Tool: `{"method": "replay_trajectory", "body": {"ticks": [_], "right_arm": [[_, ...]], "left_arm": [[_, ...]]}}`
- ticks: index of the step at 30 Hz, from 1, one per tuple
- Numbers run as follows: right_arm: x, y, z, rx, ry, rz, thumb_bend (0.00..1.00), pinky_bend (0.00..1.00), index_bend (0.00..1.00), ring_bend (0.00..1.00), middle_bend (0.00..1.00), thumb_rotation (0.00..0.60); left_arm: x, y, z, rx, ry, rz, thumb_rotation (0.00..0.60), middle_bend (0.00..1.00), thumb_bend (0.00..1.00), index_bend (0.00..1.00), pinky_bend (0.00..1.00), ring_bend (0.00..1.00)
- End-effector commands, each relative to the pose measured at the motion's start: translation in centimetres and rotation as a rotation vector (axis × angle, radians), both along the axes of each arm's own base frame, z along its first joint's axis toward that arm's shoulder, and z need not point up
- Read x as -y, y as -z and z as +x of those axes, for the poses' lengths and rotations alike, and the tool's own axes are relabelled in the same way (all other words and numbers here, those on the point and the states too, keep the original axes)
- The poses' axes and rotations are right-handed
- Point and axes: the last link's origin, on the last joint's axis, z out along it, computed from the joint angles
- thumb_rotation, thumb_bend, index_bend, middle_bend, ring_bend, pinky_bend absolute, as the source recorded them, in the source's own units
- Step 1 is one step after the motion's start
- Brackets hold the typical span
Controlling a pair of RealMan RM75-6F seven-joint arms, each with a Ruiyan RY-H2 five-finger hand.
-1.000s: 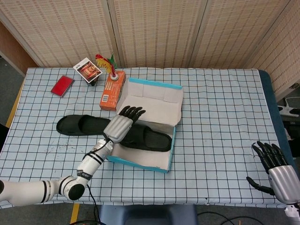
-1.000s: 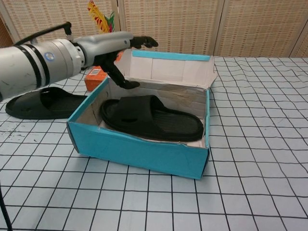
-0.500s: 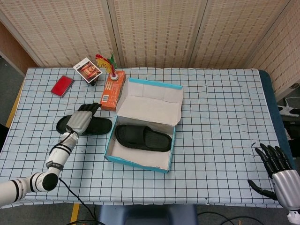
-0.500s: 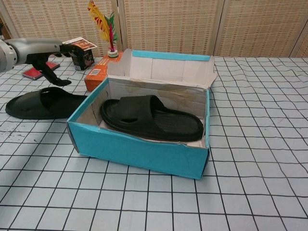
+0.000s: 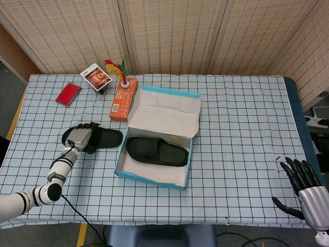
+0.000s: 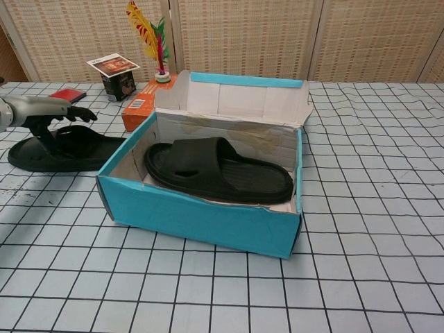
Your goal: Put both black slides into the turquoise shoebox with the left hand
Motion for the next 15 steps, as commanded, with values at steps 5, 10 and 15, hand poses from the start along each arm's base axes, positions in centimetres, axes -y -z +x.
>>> {"method": "replay_trajectory", "body": {"ticks": [5,10,15], "right_arm": [[0.0,0.0,0.0,0.003,-0.002,0.005,0.16,0.00,0.00,0.00,0.00,0.477],[0.0,0.0,0.0,0.003,-0.002,0.003,0.16,0.00,0.00,0.00,0.00,0.478],[-0.1,0.0,0.1,0.002,-0.003,0.006,0.16,0.00,0.00,0.00,0.00,0.477]], "left_arm": [[-0.2,0.2,-1.4,-0.076,-0.021,0.017,0.600,0.00,0.29,0.00,0.03,0.00],[-0.2,0.6,-2.1,-0.092,-0.050,0.008,0.600,0.00,0.29,0.00,0.03,0.00],[-0.5,1.1,-2.3,-0.113,-0.035,0.022,0.600,0.00,0.29,0.00,0.08,0.00]]}}
